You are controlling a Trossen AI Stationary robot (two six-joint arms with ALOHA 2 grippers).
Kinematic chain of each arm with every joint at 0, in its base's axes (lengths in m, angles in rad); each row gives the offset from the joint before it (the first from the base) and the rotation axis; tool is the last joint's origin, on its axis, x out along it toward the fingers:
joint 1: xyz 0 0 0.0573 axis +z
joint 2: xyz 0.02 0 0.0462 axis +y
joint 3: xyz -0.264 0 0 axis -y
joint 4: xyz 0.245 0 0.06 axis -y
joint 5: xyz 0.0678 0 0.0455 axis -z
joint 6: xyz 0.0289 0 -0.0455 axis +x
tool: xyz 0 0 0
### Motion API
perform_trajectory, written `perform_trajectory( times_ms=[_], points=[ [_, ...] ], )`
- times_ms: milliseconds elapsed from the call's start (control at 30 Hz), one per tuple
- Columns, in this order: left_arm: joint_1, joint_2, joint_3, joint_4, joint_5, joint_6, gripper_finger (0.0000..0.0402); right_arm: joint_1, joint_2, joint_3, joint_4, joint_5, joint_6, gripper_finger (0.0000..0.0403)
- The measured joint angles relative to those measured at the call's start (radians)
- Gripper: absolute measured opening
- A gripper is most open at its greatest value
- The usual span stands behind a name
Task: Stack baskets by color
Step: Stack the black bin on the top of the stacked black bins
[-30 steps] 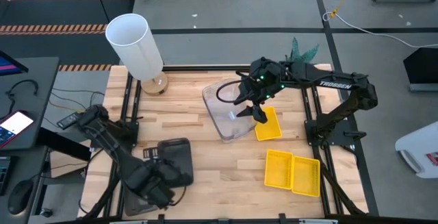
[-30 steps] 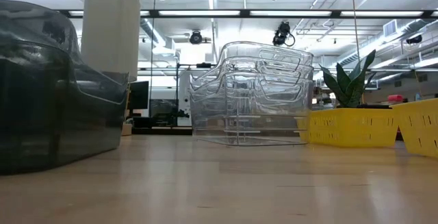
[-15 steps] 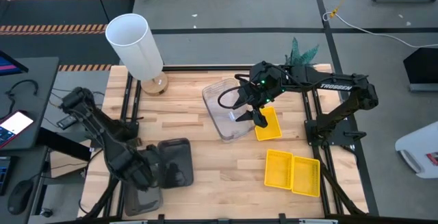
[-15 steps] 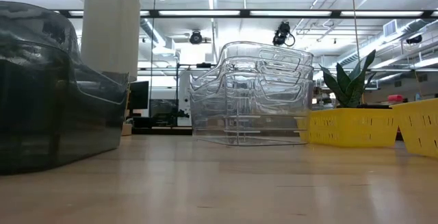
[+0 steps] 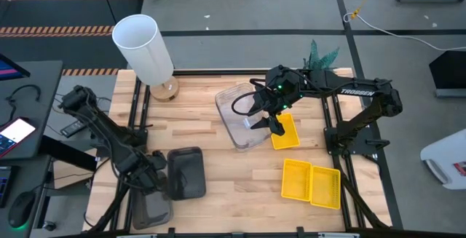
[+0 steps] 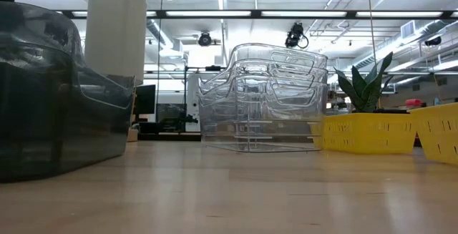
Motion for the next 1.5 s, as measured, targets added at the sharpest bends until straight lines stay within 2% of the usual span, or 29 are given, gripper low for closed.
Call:
perform_trajectory(
  times_ms=[233, 600, 733, 1067, 1333, 1400, 1500],
  points=[
    [0.0, 0.0, -0.084, 0.059, 0.04, 0.002, 0.0169, 0.0, 0.0, 0.0, -0.002, 0.0, 0.0, 0.0243],
    [0.002, 0.0, -0.086, 0.085, 0.069, -0.011, 0.0013, 0.0, 0.0, 0.0, -0.003, 0.0, 0.001, 0.0243],
    [0.008, 0.0, -0.033, 0.052, 0.121, -0.004, 0.001, 0.0, 0.0, 0.0, -0.022, 0.0, 0.007, 0.0243],
    [0.015, 0.001, 0.214, -0.216, 0.125, 0.033, 0.0004, -0.004, -0.026, 0.002, -0.05, 0.012, -0.002, 0.0243],
    [0.062, 0.001, 0.442, -0.341, 0.125, 0.108, 0.0003, -0.009, -0.045, 0.002, -0.06, 0.048, -0.001, 0.0243],
    [0.081, 0.001, 0.5, -0.397, 0.105, 0.128, 0.0003, -0.009, -0.045, 0.002, -0.061, 0.053, -0.001, 0.0243],
    [0.124, 0.0, 0.567, -0.495, 0.02, 0.161, 0.0003, -0.009, -0.045, 0.002, -0.06, 0.053, -0.001, 0.0243]
  ],
)
